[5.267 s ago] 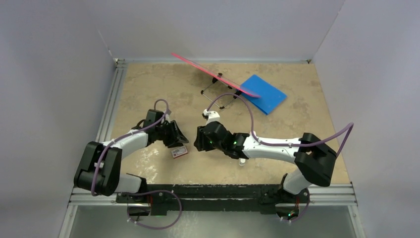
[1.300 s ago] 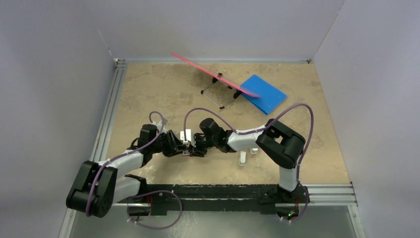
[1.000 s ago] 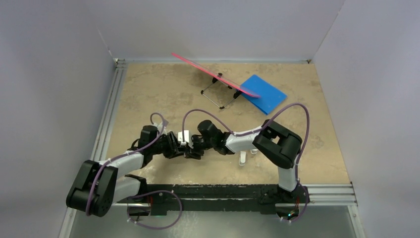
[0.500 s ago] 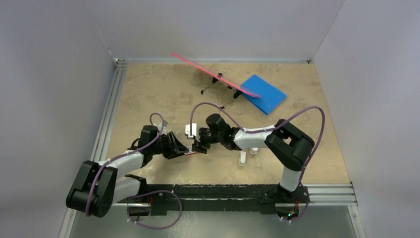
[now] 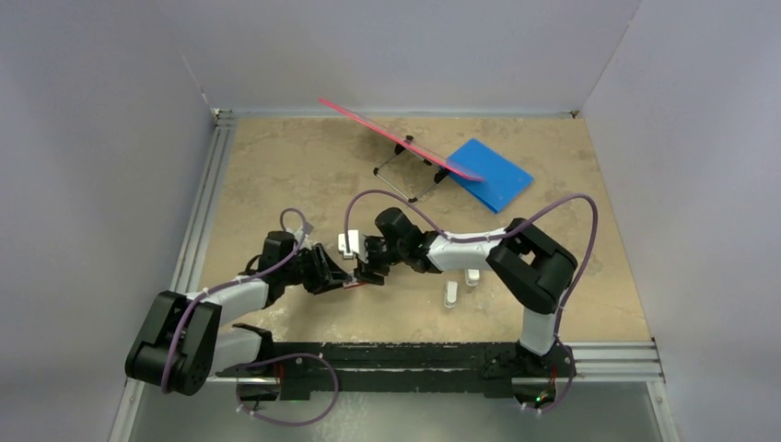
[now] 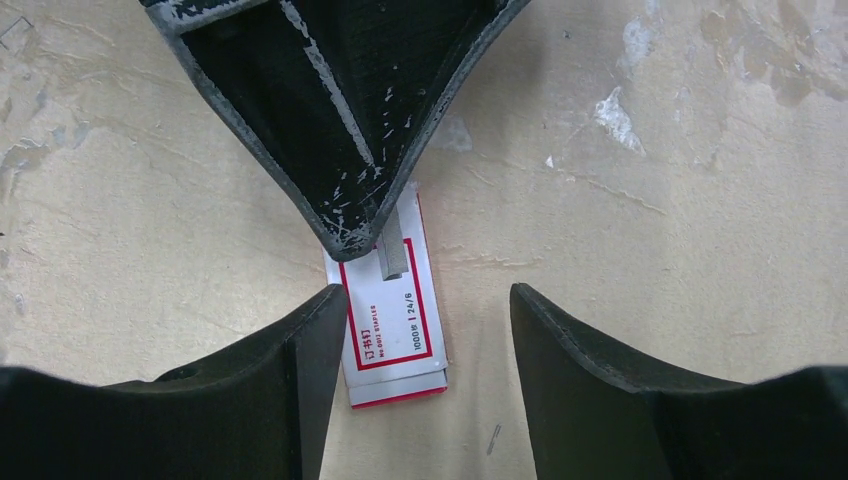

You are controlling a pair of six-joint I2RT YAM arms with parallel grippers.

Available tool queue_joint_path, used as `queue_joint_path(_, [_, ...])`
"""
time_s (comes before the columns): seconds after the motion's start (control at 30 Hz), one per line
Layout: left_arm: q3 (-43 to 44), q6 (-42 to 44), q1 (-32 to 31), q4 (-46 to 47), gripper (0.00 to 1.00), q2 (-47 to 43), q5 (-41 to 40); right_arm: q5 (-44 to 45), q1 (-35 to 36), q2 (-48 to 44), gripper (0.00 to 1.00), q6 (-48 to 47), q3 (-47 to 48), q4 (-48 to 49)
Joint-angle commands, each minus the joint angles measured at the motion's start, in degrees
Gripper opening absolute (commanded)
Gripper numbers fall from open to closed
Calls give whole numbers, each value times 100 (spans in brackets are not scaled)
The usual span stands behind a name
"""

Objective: Load the staples into the stapler

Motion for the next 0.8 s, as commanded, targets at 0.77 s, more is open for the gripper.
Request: queue_joint_path(0.77, [171, 124, -20, 201, 36, -143, 10, -386, 27, -96, 67, -135, 102, -228])
